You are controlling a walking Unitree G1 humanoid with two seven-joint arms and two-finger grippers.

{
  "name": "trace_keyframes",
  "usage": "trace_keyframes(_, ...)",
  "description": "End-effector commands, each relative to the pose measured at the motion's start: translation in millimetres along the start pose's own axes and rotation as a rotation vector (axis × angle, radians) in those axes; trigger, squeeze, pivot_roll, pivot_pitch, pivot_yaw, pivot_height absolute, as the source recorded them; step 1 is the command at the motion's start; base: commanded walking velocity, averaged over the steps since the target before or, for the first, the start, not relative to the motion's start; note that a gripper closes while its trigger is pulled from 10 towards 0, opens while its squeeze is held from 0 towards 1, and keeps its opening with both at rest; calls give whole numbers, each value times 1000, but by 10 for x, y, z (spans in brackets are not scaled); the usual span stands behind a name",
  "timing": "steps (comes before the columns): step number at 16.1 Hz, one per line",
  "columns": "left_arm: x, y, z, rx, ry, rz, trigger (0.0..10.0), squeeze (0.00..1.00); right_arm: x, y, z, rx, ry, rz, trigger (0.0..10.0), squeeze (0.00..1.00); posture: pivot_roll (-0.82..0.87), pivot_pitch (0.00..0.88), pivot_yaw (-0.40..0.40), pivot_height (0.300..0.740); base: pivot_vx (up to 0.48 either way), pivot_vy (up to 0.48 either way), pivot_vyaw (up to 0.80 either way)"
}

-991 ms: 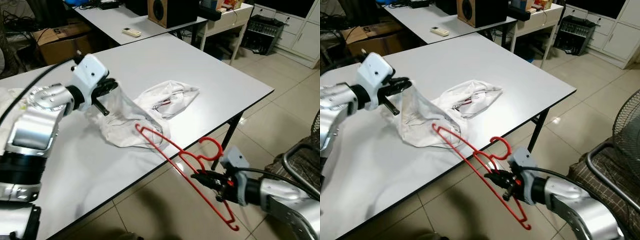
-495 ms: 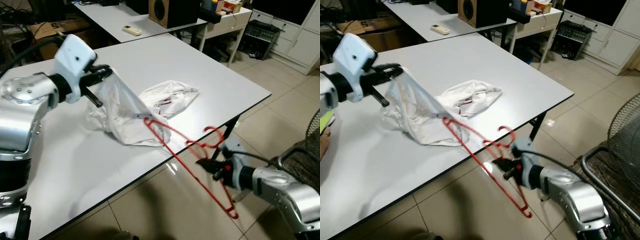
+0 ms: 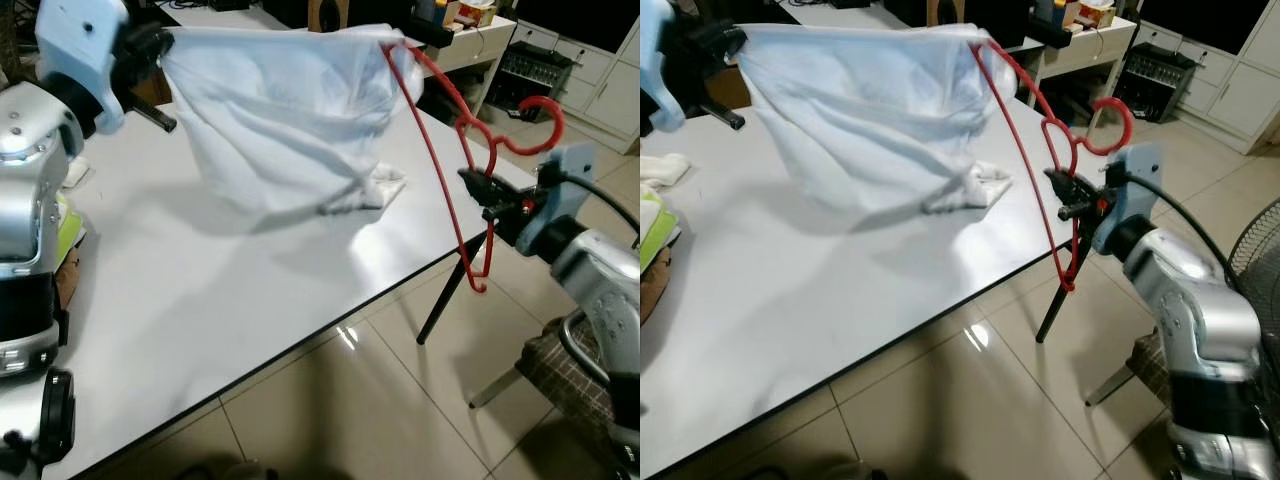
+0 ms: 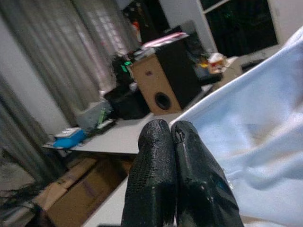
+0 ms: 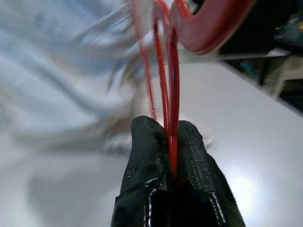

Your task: Hang hanger

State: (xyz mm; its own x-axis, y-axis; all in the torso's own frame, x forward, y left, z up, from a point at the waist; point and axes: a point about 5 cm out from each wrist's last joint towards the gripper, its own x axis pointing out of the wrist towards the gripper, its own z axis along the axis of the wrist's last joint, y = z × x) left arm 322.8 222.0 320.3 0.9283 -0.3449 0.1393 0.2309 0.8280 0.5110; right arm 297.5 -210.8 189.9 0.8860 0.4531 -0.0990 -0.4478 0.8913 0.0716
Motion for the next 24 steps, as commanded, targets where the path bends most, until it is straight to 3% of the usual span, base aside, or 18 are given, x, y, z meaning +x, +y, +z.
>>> trace_keyframes(1,5,-106,-101,-7,42,-49,0,0,-13,41,-240,24,116,21,10000,0,5,0,-29,740,0,0,0)
trace_keyframes(2,7,-222,-140,-56,29,-61,0,0,-86,149,-525,76,229,40,10000,0,5,0,-30,740,0,0,0)
trace_keyframes(6,76,-364,-143,-65,-14,-104,0,0,-208,315,-870,189,342,57,10000,0,-1,0,-15,740,0,0,0)
trace_keyframes(11,76,-535,0,-56,-96,-272,0,0,-133,335,-897,273,349,80,10000,0,-1,0,1,740,0,0,0)
trace_keyframes(14,-35,-733,12,-24,-111,-469,0,0,-10,356,-929,366,346,125,10000,0,17,0,-9,740,0,0,0)
trace_keyframes(15,-53,-771,15,-15,-112,-494,0,0,13,361,-935,358,351,139,10000,0,20,0,-11,740,0,0,0)
trace_keyframes(16,-34,-736,12,10,-105,-443,0,0,17,432,-883,348,343,215,10000,0,25,0,-17,740,0,0,0)
trace_keyframes(19,7,-573,11,51,-102,-328,0,0,-28,462,-897,280,391,262,10000,0,25,0,-19,740,0,0,0)
trace_keyframes(22,-70,-696,47,33,-137,-475,0,0,9,326,-889,330,371,180,10000,0,21,0,-17,740,0,0,0)
trace_keyframes(24,-117,-781,-11,25,-100,-541,0,0,37,265,-871,384,346,137,10000,0,21,0,-17,740,0,0,0)
